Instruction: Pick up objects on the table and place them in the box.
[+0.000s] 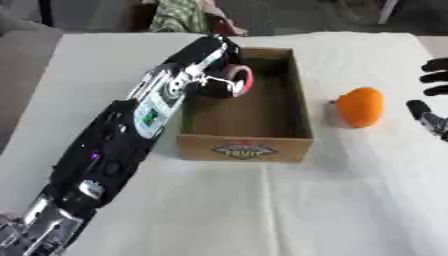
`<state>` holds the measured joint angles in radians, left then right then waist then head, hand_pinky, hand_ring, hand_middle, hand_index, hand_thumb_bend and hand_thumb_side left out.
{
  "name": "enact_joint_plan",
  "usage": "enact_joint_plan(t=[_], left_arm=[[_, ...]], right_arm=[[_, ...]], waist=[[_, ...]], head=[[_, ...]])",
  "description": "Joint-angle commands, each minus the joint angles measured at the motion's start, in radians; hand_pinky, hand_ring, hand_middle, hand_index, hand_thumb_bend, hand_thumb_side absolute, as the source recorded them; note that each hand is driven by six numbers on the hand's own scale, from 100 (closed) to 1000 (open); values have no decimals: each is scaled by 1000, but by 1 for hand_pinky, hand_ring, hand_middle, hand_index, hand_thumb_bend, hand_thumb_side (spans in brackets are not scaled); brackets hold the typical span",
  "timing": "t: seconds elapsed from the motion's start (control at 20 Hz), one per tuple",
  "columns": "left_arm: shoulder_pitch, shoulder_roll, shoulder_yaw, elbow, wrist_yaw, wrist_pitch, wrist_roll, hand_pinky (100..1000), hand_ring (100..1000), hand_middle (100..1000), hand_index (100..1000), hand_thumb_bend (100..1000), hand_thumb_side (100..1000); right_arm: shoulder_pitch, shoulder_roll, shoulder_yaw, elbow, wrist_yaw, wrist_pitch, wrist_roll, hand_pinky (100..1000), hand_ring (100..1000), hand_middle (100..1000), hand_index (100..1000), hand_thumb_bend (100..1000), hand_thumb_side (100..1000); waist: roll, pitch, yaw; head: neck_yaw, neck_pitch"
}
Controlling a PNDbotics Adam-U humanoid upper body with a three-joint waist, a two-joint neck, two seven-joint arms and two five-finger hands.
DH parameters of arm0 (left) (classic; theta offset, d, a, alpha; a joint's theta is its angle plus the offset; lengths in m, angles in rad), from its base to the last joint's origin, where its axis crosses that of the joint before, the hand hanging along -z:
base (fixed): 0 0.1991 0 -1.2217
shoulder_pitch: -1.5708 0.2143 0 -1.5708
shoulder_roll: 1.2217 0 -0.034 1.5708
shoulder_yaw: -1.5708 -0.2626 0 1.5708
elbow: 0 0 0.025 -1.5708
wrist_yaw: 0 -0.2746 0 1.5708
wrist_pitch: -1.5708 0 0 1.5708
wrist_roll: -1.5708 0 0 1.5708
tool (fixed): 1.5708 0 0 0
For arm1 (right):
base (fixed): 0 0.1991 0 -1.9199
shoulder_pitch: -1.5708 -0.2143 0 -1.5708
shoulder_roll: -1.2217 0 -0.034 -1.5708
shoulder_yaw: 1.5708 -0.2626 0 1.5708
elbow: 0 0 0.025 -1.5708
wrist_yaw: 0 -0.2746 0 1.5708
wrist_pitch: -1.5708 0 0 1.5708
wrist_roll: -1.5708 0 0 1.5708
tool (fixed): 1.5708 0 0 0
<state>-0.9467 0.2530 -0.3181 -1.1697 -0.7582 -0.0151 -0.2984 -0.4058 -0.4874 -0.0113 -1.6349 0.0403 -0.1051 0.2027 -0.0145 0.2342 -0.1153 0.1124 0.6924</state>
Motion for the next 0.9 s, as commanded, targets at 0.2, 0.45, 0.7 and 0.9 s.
enact_joint_plan(t=[0.2,0.45,0.7,0.9], left_arm=[[-14,15,50,-87,-68,-3,-108,752,689,732,802,846,642],[3,36,81,-189,-58,24,-176,771,717,765,832,945,724],[60,58,161,-305,3,86,-138,633,534,567,723,622,520],[148,45,268,-413,69,152,-72,593,502,529,705,560,442]], right_arm=[[-16,-19,-10,-8,-3,-3,-3,715,784,767,824,332,100],[-21,-27,-11,-3,0,-3,-5,715,785,768,824,334,100],[-50,-62,0,8,10,-9,-2,715,785,768,825,338,100],[-81,-92,16,32,20,-16,3,715,786,770,828,348,100]], waist=[[-3,-19,6],[-2,-19,13],[-3,-20,33],[-2,-19,54]], head=[[-7,-16],[-13,-17],[-33,-17],[-49,-20]])
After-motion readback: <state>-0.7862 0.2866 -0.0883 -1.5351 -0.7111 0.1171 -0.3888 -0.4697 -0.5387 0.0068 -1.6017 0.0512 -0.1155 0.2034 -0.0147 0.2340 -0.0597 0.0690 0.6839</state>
